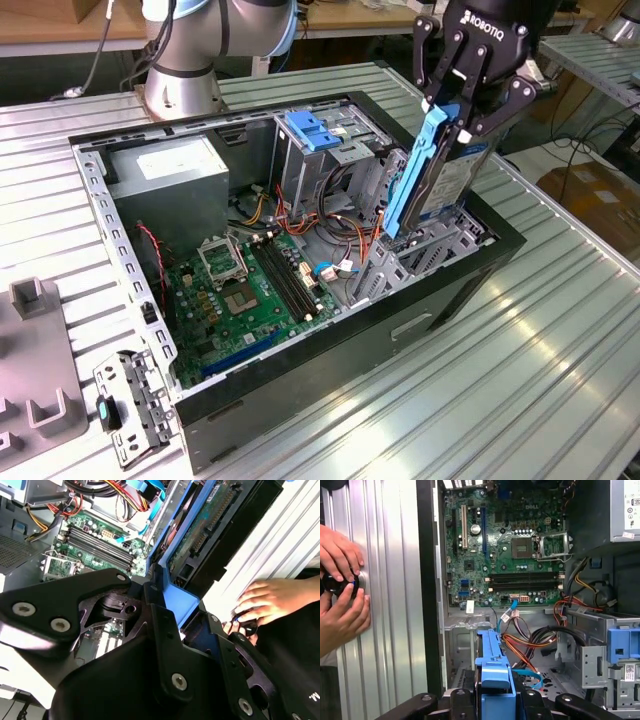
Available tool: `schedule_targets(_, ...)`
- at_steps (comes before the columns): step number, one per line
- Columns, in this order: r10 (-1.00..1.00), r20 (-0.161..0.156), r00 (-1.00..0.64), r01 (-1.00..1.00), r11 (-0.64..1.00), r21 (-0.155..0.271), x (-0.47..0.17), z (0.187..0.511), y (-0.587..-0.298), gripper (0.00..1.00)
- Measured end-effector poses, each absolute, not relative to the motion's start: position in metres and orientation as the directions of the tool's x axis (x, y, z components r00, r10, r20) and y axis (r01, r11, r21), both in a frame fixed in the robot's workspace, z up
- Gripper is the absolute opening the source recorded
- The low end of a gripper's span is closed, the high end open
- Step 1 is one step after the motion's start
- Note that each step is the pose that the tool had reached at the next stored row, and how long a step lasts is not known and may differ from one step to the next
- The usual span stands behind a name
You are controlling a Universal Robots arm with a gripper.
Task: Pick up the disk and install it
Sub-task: 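Insert the disk into the insertion slot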
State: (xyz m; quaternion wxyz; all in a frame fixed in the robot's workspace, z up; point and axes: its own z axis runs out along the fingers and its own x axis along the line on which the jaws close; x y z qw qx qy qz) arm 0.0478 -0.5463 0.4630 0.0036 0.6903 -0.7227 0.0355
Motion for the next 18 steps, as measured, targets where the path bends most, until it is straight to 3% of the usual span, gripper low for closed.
schedule_targets(18,-0.998,0.054,-0.042,-0.998,0.04,-0.046,0.049,0.4559,-0.5446,0.37)
